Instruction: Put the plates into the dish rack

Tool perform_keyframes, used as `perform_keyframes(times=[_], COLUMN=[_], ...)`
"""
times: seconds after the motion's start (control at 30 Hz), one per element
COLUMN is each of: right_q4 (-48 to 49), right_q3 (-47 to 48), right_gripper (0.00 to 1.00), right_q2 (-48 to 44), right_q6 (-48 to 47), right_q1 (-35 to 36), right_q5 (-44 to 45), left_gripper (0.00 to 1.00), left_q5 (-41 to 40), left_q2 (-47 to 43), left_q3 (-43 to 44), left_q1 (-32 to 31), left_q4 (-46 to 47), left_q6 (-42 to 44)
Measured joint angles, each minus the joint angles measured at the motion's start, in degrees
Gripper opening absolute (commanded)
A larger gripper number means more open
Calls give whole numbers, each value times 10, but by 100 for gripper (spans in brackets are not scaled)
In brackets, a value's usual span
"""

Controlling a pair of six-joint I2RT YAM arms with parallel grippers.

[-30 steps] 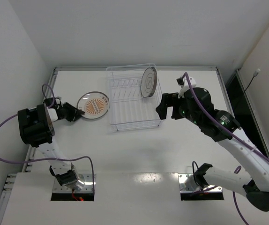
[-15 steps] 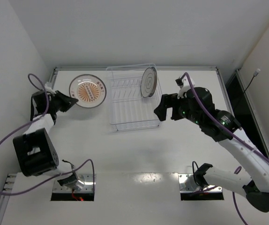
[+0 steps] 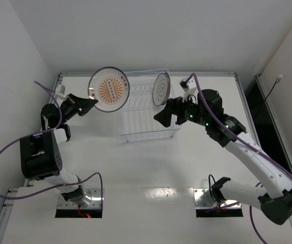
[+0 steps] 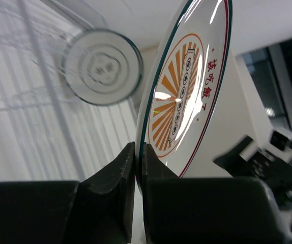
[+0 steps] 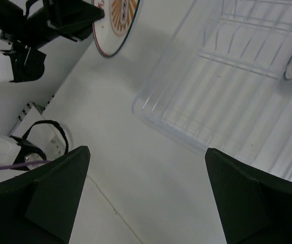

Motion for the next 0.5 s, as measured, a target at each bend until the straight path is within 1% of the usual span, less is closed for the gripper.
perform_keyframes(times=[0.07, 0.13, 0.27, 0.33, 0.4, 0.43, 0.47, 0.5], right_q4=[45, 88, 153, 170, 188, 196, 202, 210], right_q3=[-2, -3, -3, -3, 0, 2, 5, 8], right_gripper=[94, 94, 94, 90, 79, 70, 45, 34], right_q2=[34, 71, 138, 163, 185, 196, 207, 216], right_q6=[0, 0, 2, 4, 8, 13, 16, 19], right_q1=[-6, -9, -12, -13, -15, -17, -19, -21], right_q5=[-24, -40, -59, -66, -72, -77, -83, -88], left_gripper=[0, 0, 0, 0, 0, 0, 0, 0], left_q5=[16, 32, 57, 57, 58, 58, 58, 58], left_q2=[10, 9, -2, -6, -7, -7, -7, -9], left_q3=[0, 0, 0, 0, 0, 0, 0, 0], left_q1=[-37, -69, -116, -130, -141, -148, -155, -163], left_q4=[32, 54, 83, 92, 93, 92, 89, 80], left_q6=[-40, -56, -51, -43, -35, -28, -22, -11])
